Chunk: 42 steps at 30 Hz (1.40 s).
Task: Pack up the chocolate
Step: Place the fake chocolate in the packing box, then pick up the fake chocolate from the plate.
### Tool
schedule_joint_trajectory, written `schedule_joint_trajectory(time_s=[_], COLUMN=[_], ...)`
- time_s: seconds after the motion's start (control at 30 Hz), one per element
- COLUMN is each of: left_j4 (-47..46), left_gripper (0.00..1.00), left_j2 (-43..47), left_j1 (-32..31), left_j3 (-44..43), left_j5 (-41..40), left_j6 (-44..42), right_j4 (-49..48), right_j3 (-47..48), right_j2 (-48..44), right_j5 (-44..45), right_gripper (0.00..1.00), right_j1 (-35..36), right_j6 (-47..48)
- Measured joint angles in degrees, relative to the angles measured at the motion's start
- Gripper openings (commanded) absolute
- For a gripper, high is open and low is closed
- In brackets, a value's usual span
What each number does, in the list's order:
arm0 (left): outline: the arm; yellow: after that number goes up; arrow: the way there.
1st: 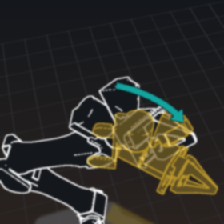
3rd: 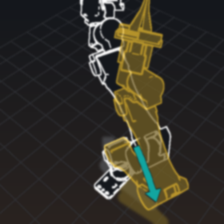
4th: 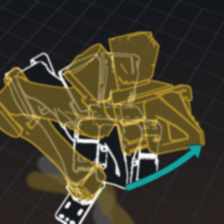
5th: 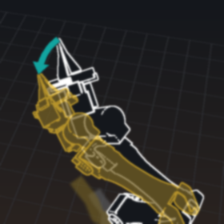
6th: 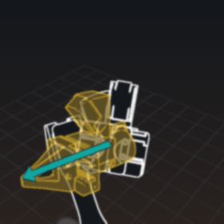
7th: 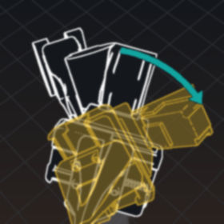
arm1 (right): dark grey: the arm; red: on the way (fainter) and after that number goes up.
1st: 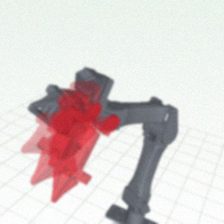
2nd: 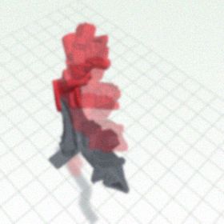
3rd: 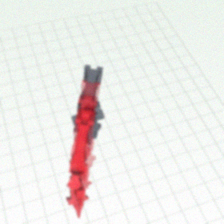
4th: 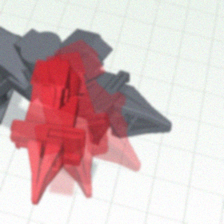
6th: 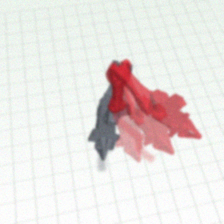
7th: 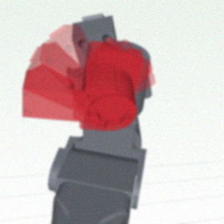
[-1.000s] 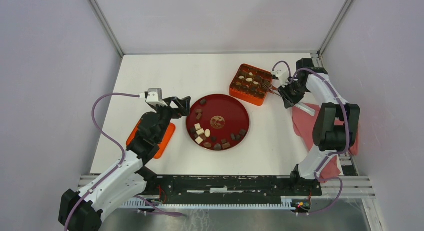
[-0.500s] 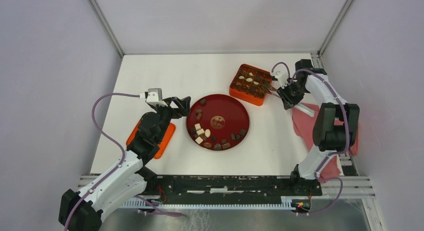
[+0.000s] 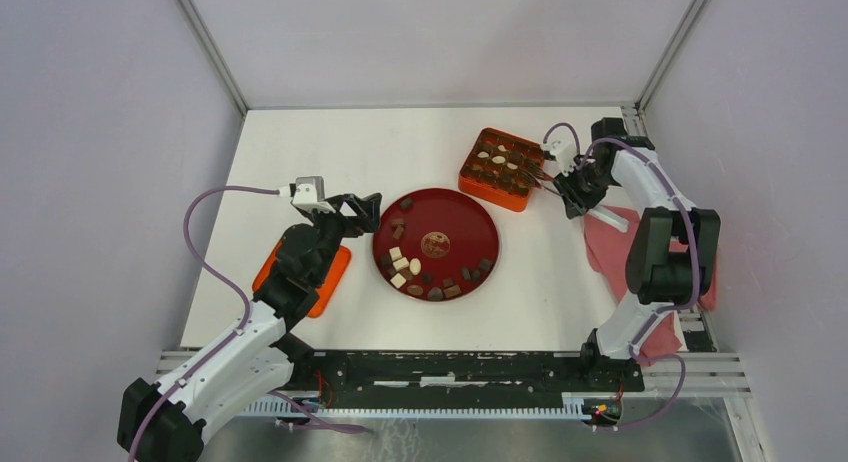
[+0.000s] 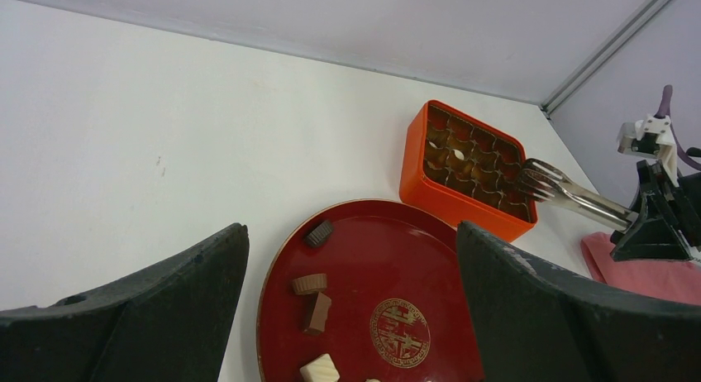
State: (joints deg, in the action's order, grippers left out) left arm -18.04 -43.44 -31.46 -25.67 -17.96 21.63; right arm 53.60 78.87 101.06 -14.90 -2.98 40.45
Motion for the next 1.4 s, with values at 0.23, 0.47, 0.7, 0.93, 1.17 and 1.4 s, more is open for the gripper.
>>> schedule_joint_trajectory(time_s=[0.23,0.47,0.7,0.93,1.17,1.4], left_j4=[0.0,1.4,4.5,11.0,16.4,17.6], left_gripper=[1.00,1.00,1.00,1.00,1.00,0.99], left_j2=[-0.1,-1.8,-3.5,-6.1,-6.9,-7.3], left_j1=[0.0,0.0,0.0,0.0,0.0,0.0], left_j3=[0.0,-1.3,-3.7,-7.4,-7.8,-7.8], left_j5=[0.0,0.0,0.0,0.0,-0.1,-0.1], left_j6=[0.0,0.0,0.2,3.0,6.1,7.1], right_j4=[-1.1,-6.6,-13.4,-16.0,-16.3,-15.9], right_j3=[-1.2,-10.0,-18.8,-19.2,-23.1,-28.6], right_j2=[-5.9,-16.0,-17.5,-17.1,-17.1,-18.2], right_j5=[-5.8,-16.7,-19.8,-18.3,-14.4,-10.5], right_gripper=[0.40,0.40,0.40,0.40,0.40,0.41], right_j1=[0.7,5.6,19.0,28.1,33.4,39.1], right_j6=[1.3,2.7,3.0,4.4,1.6,-2.8])
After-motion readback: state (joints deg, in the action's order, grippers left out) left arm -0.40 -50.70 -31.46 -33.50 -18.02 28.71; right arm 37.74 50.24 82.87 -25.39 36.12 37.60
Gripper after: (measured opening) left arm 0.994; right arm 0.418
